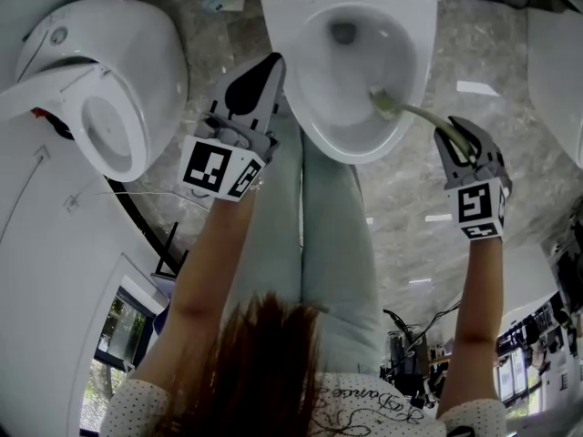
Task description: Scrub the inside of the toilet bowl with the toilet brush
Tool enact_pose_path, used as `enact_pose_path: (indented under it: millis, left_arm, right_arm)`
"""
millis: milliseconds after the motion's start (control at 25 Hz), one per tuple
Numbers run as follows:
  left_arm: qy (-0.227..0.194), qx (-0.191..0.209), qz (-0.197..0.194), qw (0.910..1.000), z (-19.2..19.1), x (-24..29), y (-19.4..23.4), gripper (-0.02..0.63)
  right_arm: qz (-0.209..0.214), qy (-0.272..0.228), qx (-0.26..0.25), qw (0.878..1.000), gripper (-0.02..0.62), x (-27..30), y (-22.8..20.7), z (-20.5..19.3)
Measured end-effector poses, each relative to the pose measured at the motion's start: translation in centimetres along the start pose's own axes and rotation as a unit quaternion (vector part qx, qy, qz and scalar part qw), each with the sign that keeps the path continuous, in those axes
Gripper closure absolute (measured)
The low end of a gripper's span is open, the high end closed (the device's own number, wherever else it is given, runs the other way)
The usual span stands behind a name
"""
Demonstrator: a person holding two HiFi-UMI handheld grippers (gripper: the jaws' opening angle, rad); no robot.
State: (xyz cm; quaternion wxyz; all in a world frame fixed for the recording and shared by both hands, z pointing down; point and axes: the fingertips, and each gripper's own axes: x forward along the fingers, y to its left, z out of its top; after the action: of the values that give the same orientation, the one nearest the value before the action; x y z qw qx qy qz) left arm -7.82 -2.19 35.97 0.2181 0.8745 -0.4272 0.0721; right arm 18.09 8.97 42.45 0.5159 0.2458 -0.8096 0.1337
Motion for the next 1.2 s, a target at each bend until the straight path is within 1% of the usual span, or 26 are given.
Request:
enact_pose_path:
  millis: [240,440,920,1120,1200]
  left_arm:
    - [-0.008,0.001,0.0,1.0,0.8,0.2,-0.1,0.603]
    - [-0.006,-0.004,0.002,1.0,0.8,0.6,0.1,0.603]
    - [-0.013,-0.012,0.008,0.9998,1.1,0.9,0.8,0.603]
    - [-0.016,-0.026,0.009,0.9995,1.3,0.5,1.4,0.603]
    - [-0.014,-0.02,0.009,0.9997,1.4,0.3,1.6,0.603]
  right_arm:
    - [-0.008,0.004,-0.011,1.0,0.469,0.2,-1.4,0.4]
    - [-0.017,-0.001,-0.022,1.0,0.469,0.2,-3.0,1.2]
    - [-0.032,0.001,-0.029,0.999,0.469,0.5,-4.4,2.0]
    - [-0.043,0.0,-0.029,0.999,0.469,0.8,-5.6,2.6]
    - [-0.052,-0.001,-0.026,0.998,0.469,0.9,-6.1,2.9]
